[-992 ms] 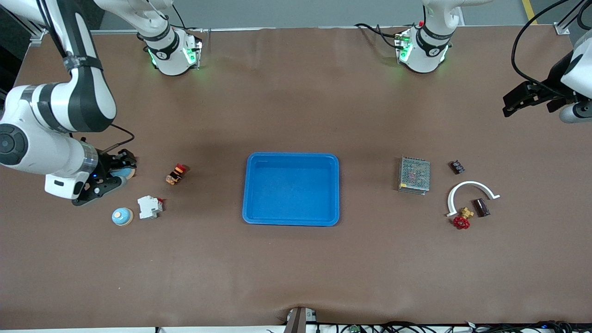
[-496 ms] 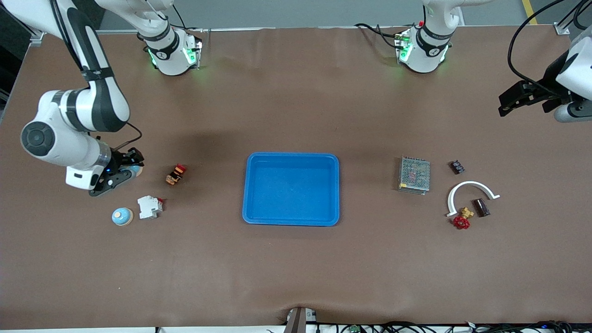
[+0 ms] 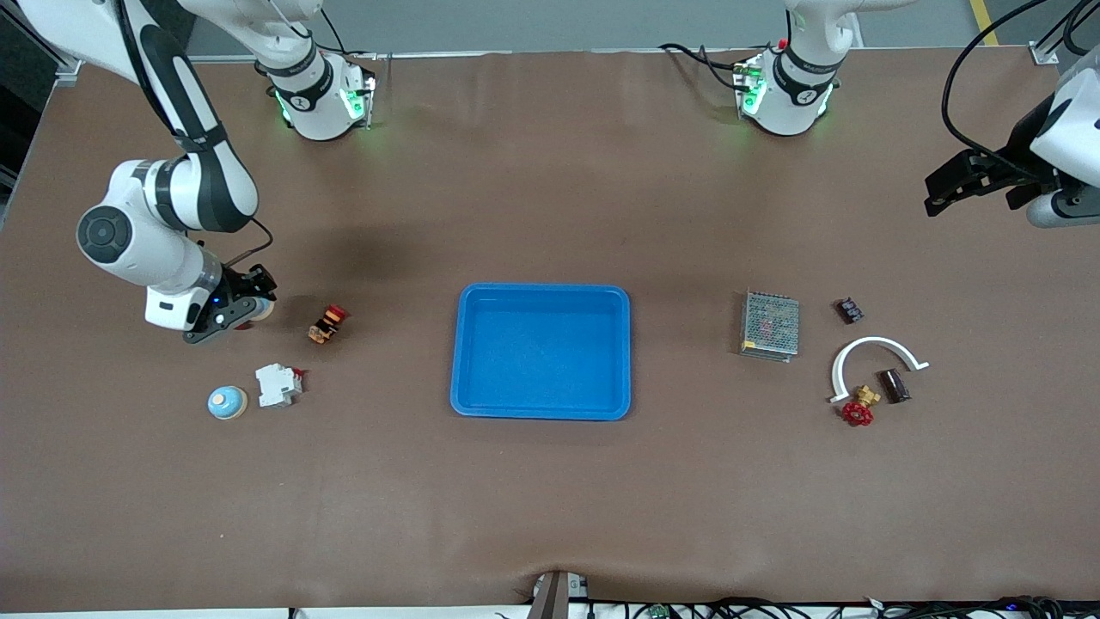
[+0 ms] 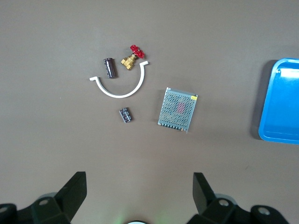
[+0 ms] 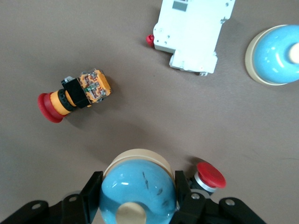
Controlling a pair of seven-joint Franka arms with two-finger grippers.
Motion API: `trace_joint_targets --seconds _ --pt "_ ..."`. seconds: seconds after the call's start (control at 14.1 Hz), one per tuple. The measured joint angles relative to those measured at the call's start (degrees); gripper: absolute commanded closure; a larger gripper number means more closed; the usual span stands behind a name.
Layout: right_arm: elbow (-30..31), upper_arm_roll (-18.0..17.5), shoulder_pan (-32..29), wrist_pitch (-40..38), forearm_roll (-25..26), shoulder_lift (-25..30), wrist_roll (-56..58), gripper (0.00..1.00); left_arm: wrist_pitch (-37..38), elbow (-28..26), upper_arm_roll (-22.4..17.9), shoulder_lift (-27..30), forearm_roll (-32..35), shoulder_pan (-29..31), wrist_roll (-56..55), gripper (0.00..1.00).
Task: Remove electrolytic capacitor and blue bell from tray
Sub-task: 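Carry the bell with the right gripper and set it beside the red button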
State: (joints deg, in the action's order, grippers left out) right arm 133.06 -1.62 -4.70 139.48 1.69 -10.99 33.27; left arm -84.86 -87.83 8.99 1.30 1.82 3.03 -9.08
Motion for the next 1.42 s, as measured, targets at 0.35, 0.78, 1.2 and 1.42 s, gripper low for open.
trace_joint_targets --seconds 0.35,0.78,1.2,1.42 --pt "3.0 -0.2 0.0 5.1 -0.5 -0.8 0.0 0.54 0.0 0.0 0.0 0.0 0.0 0.0 0.0 0.00" --pt "4.2 -0.6 0.0 11.1 -0.6 -5.1 0.0 0.54 0.0 0.0 0.0 0.0 0.0 0.0 0.0 0.00" --pt "4.6 -0.9 0.0 15.5 -0.6 -8.3 0.0 0.53 0.0 0.0 0.0 0.0 0.0 0.0 0.0 0.00" --pt "4.6 -1.2 0.0 15.7 -0.6 -8.3 0.0 0.16 0.0 0.0 0.0 0.0 0.0 0.0 0.0 0.00"
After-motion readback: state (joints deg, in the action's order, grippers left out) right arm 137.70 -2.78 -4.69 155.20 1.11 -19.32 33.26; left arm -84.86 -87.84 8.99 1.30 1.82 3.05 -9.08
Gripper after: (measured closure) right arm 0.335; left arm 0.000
